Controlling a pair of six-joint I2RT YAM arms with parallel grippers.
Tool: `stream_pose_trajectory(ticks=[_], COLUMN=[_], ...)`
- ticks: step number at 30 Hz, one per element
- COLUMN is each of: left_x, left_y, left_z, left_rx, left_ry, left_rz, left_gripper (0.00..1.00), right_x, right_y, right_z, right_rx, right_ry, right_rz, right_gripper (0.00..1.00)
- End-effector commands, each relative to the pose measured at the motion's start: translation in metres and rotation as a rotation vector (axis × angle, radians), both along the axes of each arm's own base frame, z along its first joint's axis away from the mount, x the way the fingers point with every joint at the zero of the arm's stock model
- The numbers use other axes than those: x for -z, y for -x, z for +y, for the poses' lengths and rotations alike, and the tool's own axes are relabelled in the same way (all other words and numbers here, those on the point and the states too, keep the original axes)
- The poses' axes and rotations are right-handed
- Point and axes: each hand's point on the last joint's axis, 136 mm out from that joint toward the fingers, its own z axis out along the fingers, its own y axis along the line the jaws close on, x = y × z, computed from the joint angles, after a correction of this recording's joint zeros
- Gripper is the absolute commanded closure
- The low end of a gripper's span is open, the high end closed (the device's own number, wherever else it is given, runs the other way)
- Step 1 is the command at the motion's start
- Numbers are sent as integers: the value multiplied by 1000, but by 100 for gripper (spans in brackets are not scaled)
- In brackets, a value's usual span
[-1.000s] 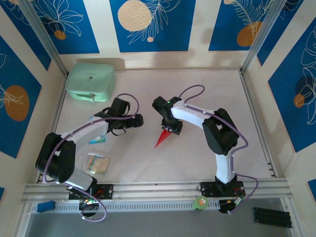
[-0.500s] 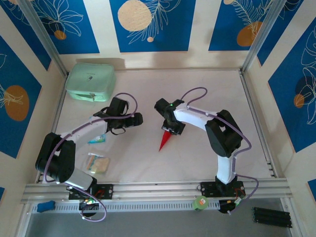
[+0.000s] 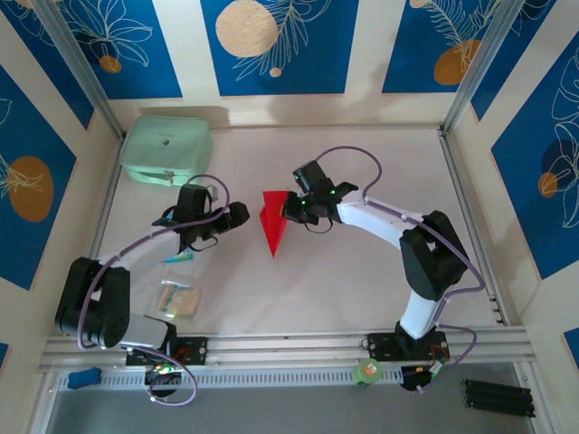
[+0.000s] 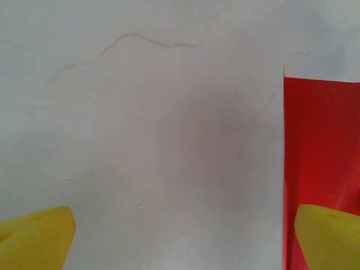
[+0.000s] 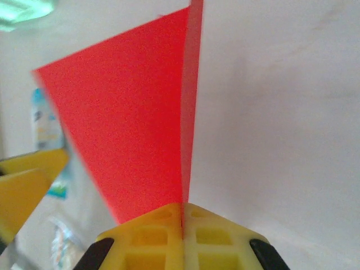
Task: Fold a paper plane with a square sheet of paper (pick it up from the middle)
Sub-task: Turn over a paper plane at the center of the table.
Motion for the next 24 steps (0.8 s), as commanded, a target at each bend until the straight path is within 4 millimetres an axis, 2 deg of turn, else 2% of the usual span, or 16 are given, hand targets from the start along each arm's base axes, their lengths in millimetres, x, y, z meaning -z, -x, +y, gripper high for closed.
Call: stream_pose_trajectory(ticks=[1,7,13,16,19,24], left_x=[-22,-21,-6,4,13,25], left_y=[-6,-4,3,9,15,23], left_z=[-6,-18,-35,-45,-59,-86], left_rx=[3,35,83,107,137,188], left_ry=[86,159,240,277,307,371], left_rz=[-70,-45,25,63,100,148], left_gripper=[1,1,0,4,12,37], right_x=[-19,7,40,50,57,71], right_y=[7,8,13,17,20,24], right_z=[24,15,-5,-16,-24,-34], right_rx=[-158,-153,-118,-97,-84,-59], right_ry=[-191,-271,-265,-259,-251,-231], right_rz=[-50,13,65,83,97,124], right_gripper=[97,97,97,97,97,97])
